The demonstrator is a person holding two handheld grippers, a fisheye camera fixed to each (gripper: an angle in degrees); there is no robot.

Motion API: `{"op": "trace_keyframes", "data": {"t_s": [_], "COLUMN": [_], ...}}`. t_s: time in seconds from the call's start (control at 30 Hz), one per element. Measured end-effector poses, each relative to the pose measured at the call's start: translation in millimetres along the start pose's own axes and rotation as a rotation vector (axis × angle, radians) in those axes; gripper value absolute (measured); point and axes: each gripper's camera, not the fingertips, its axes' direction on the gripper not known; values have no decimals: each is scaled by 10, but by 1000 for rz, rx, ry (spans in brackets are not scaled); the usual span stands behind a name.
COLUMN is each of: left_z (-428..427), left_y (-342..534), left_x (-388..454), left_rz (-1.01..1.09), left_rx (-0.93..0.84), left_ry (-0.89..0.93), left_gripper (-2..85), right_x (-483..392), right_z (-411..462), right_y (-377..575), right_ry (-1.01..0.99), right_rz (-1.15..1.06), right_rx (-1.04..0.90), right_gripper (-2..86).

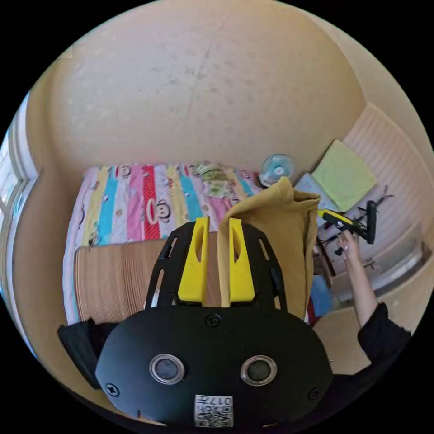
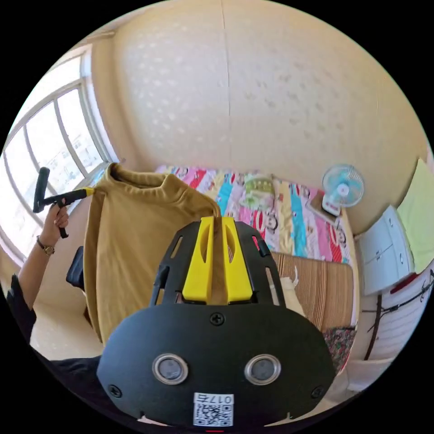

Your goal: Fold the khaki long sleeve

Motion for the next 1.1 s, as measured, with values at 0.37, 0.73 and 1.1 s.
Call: {"op": "trace_keyframes", "data": {"t_s": [0.37, 0.73, 1.1], "left_z": [2600, 3118, 2682], "left_y": [2863, 3442, 4074], "left_x": [-1191, -1453, -1412], "left_rz": [-296, -326, -147], "left_rx": [-542, -480, -276], "left_ry": [-32, 19, -95], "left_gripper": [84, 89, 65], "right_x": [-66, 102, 602], "right_z": [4170, 4686, 3981], "right_y": [2292, 2986, 3478], "right_ry": [-39, -84, 58], "right_rz": [-35, 104, 306], "right_rx": [-984, -890, -531], "right_gripper": [43, 7, 79]}}
